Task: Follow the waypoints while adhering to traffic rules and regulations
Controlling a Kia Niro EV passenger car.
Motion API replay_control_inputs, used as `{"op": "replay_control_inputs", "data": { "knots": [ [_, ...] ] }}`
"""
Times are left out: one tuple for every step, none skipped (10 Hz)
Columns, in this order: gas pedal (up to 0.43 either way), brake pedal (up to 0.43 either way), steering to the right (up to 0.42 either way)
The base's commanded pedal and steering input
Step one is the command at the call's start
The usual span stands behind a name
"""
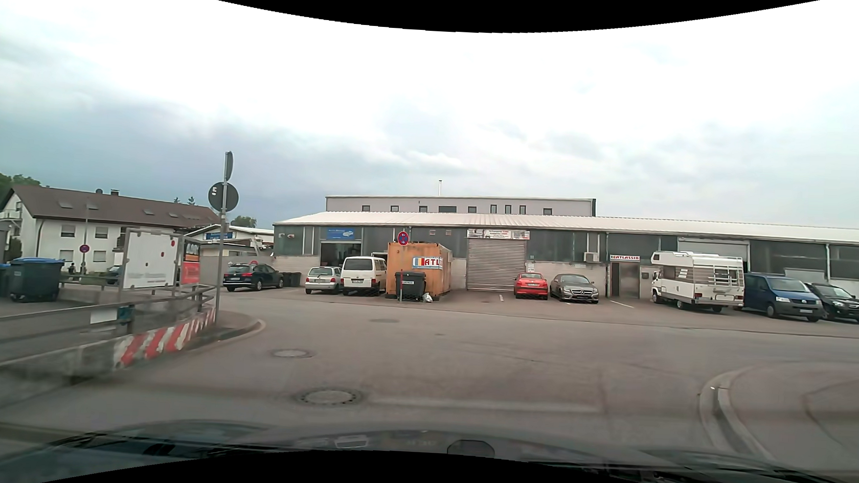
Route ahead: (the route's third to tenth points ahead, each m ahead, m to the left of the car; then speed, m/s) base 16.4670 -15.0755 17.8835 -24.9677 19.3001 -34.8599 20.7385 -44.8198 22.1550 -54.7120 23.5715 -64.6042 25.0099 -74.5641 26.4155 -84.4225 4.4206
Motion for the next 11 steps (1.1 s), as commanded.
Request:
{"op": "replay_control_inputs", "data": {
  "knots": [
    [0.000, 0.146, 0.036],
    [0.000, 0.128, 0.045],
    [0.000, 0.122, 0.054],
    [0.000, 0.110, 0.068],
    [0.000, 0.110, 0.088],
    [0.000, 0.122, 0.109],
    [0.000, 0.122, 0.139],
    [0.000, 0.110, 0.165],
    [0.000, 0.073, 0.182],
    [0.000, 0.049, 0.190],
    [0.000, 0.006, 0.205]
  ]
}}
